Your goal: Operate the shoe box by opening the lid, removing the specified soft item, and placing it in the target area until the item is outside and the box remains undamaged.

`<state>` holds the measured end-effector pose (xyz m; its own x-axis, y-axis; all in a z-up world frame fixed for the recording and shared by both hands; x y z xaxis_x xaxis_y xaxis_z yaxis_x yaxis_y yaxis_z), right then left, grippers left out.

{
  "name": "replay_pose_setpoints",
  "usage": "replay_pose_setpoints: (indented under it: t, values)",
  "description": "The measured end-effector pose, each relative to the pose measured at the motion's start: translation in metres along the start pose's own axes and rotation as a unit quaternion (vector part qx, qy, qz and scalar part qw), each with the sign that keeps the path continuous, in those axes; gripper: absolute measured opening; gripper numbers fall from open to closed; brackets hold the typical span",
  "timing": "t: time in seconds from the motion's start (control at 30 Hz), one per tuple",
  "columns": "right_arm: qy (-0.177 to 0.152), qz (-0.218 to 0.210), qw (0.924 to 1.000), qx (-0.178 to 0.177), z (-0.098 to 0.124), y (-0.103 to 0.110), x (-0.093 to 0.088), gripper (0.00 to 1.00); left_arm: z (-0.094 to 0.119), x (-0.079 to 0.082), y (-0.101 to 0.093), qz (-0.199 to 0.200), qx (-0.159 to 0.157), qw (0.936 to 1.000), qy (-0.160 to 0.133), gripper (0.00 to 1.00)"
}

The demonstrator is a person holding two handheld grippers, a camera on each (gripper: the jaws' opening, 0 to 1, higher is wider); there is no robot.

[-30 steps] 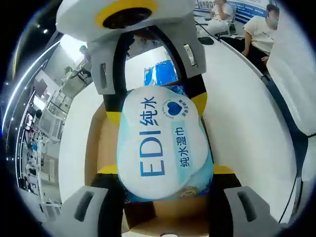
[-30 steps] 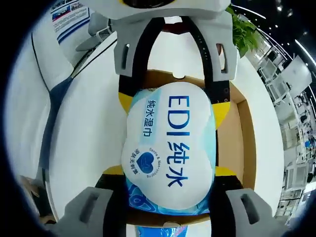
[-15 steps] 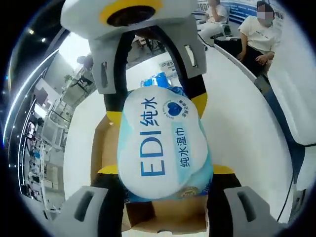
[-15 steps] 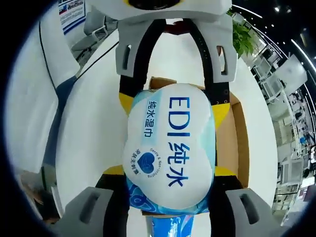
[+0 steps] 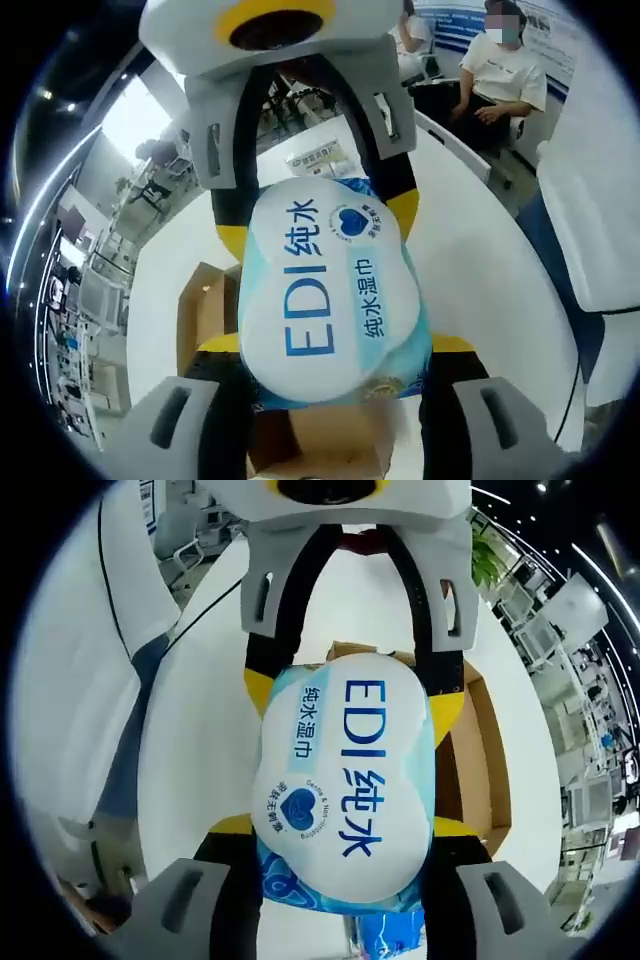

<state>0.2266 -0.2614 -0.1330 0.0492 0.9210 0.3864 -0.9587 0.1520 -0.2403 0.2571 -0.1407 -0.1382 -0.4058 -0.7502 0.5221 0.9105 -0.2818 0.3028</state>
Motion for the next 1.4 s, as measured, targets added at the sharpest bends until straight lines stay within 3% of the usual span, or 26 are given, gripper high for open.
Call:
replay_pose_setpoints:
  t: [0.27,0.57,0.97,1.4]
  values:
    - [-0.016,0.025,0.9995,0.015,0.004,0.018,-0.001,0.62,0.005,0.01,-0.025,0.026,0.011,0.9995,0.014,0.67]
    - [-0.035,0.034,0.998,0.04,-0.015,0.047,-0.007,0.62,-0.008,0.005,-0.058,0.052,0.006,0.9982,0.027,0.67]
    - [-0.039,0.032,0.9967,0.064,-0.047,0.066,-0.011,0.61,-0.03,-0.017,-0.084,0.074,-0.014,0.9963,0.041,0.68]
    - [-0.021,0.026,0.9944,0.1,-0.089,0.081,-0.02,0.59,-0.065,-0.043,-0.105,0.106,-0.041,0.9924,0.047,0.68]
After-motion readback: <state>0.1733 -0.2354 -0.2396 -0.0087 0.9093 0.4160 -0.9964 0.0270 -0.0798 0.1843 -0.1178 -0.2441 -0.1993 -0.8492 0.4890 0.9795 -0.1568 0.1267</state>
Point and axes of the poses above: the point that each gripper's makers call its tool centre point, and the gripper's own axes: z roughly backward along the fingers, y roughly to its left, x roughly out of its top, the point moved 9 cm from there along z, roughly backward along the fingers, and after that the axes turned 2 degrees about -y, right-handed, at the moved point
